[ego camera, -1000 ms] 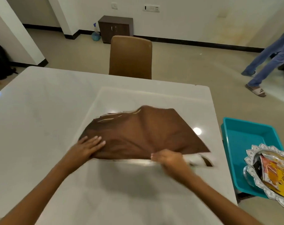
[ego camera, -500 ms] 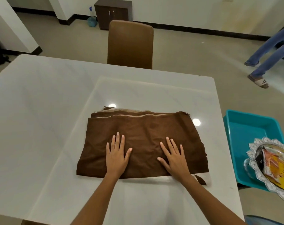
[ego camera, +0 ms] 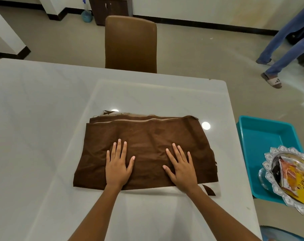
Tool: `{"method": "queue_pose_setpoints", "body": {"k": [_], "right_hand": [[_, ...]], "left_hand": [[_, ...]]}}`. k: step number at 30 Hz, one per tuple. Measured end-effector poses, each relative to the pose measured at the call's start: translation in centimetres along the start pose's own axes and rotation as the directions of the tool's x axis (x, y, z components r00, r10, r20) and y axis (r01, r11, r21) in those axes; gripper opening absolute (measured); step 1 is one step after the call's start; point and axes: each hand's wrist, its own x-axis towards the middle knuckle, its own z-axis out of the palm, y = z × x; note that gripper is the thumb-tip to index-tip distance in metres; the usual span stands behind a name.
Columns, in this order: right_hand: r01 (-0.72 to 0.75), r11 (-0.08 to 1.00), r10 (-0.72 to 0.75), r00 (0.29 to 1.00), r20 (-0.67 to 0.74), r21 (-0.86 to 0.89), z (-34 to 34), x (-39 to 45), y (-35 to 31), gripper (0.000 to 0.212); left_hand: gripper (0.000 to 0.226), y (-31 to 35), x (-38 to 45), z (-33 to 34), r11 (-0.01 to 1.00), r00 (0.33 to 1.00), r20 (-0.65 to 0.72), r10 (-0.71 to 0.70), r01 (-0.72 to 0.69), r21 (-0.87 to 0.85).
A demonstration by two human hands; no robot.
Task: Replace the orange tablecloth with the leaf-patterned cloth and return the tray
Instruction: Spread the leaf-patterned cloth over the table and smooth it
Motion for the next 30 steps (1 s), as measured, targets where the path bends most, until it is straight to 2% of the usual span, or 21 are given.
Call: {"method": "queue_pose_setpoints", "body": {"k": [7, 11, 14, 16, 18, 22, 24, 26, 28, 30], "right_hand": [[-0.053, 0.998, 0.055, 0.996, -0.073, 0.030, 0.5, 1.4, -0.8, 0.059], [-0.060, 0.998, 0.065, 0.977, -0.205, 0.027, -0.9, 4.5, 0.9, 0.049], [-0.240, 0.971, 0.230, 0.936, -0.267, -0.006, -2.8, 7.7, 3.4, 0.056], [-0.394, 0.916, 0.400, 0.887, -0.230, 0.072, -3.8, 9.2, 4.7, 0.063], [-0.472, 0.863, 0.499, 0.852, -0.162, 0.180, -4.7, 10.1, 5.5, 0.066], [-0.401, 0.887, 0.446, 0.872, -0.201, 0.228, -5.7, 10.8, 5.2, 0.061], [-0.356, 0.911, 0.403, 0.879, -0.255, 0.209, -5.7, 10.7, 4.7, 0.053], [-0.257, 0.952, 0.297, 0.901, -0.315, 0.164, -5.7, 10.4, 4.3, 0.034], [-0.133, 0.982, 0.172, 0.918, -0.357, 0.131, -5.6, 9.9, 4.0, 0.020], [-0.012, 0.989, 0.063, 0.933, -0.355, 0.145, -5.6, 9.2, 3.6, 0.015]], "left_hand": [[0.071, -0.9, 2.7, -0.3, 0.998, 0.998, 0.009, 0.058, -0.058, -0.012], [0.068, -1.8, 4.4, -0.5, 0.991, 0.992, 0.007, 0.127, -0.127, -0.033], [0.065, -2.6, 5.3, -0.4, 0.986, 0.986, 0.011, 0.168, -0.167, -0.022], [0.064, -2.5, 5.7, -0.6, 0.986, 0.986, 0.006, 0.167, -0.167, -0.004], [0.064, -1.4, 5.4, -0.9, 0.994, 0.994, -0.022, 0.109, -0.109, -0.002], [0.063, 4.9, 3.2, -0.3, 0.988, 0.995, -0.057, -0.081, 0.072, -0.139], [0.063, 8.2, 1.7, 0.8, 0.982, 0.995, -0.025, -0.092, 0.087, -0.169], [0.063, 10.0, 0.7, 1.9, 0.987, 0.997, 0.000, -0.078, 0.077, -0.143], [0.064, 10.1, 0.4, 2.4, 0.993, 0.997, 0.006, -0.074, 0.074, -0.095], [0.063, 9.5, 0.6, 2.4, 0.996, 0.999, 0.006, -0.046, 0.047, -0.071]]}}
